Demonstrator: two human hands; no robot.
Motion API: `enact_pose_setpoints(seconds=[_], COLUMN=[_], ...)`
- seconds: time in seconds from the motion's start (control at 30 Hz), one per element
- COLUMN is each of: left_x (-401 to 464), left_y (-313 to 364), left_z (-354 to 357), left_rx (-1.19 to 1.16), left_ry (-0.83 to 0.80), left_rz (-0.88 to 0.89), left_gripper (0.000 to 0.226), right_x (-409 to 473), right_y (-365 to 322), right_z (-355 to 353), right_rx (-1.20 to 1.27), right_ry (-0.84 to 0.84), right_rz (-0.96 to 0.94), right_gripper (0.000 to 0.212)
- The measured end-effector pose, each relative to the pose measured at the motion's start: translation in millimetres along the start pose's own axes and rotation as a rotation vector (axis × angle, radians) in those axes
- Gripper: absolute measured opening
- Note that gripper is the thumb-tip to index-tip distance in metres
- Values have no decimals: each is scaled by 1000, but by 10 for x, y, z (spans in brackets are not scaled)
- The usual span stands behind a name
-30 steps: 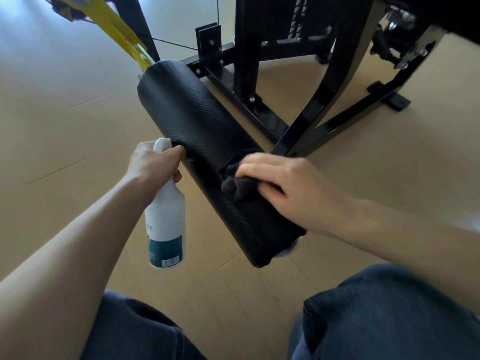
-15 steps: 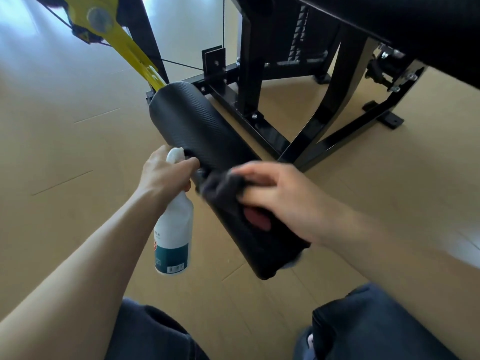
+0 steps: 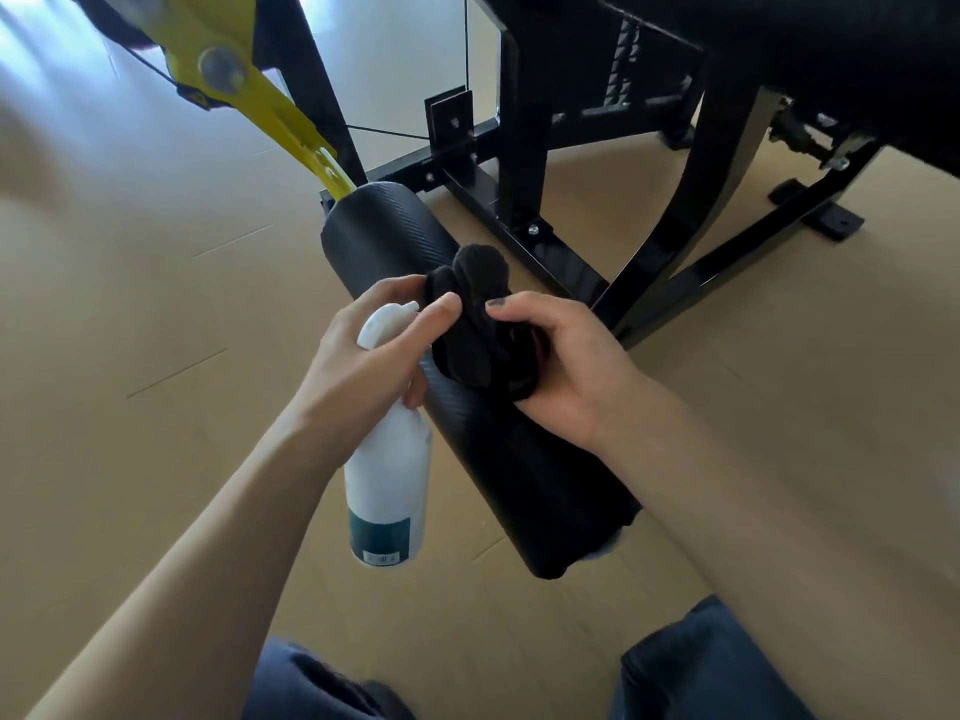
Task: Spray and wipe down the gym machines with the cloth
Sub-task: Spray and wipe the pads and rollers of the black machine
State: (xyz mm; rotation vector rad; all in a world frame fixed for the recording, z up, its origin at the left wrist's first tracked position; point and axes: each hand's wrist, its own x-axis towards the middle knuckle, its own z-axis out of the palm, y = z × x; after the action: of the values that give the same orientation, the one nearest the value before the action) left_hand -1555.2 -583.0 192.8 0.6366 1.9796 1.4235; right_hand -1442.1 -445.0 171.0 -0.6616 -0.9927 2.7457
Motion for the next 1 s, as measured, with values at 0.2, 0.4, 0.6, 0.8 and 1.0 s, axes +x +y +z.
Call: enact_pose_setpoints(seconds=[0.2, 0.4, 0.6, 0.8, 1.0], left_x=[-191, -554, -987, -1375, -2044], left_y=[801, 2231, 3822, 5223, 6315], left_z=[12, 107, 443, 1289, 2453], left_rx=[143, 192, 303, 357, 443], left_ry=[31, -124, -417, -642, -889], left_rz=[-103, -142, -93, -38, 192], left_gripper=[22, 22, 23, 35, 39], right_x=[-488, -1288, -2496, -3886, -5498], right_y=[-391, -1114, -2163, -3319, -4010], right_z=[412, 896, 1484, 1687, 1577], right_rx=[13, 186, 295, 377, 439], right_ry=[204, 487, 579, 889, 1060], right_rz=[37, 160, 138, -9, -254], right_gripper=[15, 45, 35, 19, 29])
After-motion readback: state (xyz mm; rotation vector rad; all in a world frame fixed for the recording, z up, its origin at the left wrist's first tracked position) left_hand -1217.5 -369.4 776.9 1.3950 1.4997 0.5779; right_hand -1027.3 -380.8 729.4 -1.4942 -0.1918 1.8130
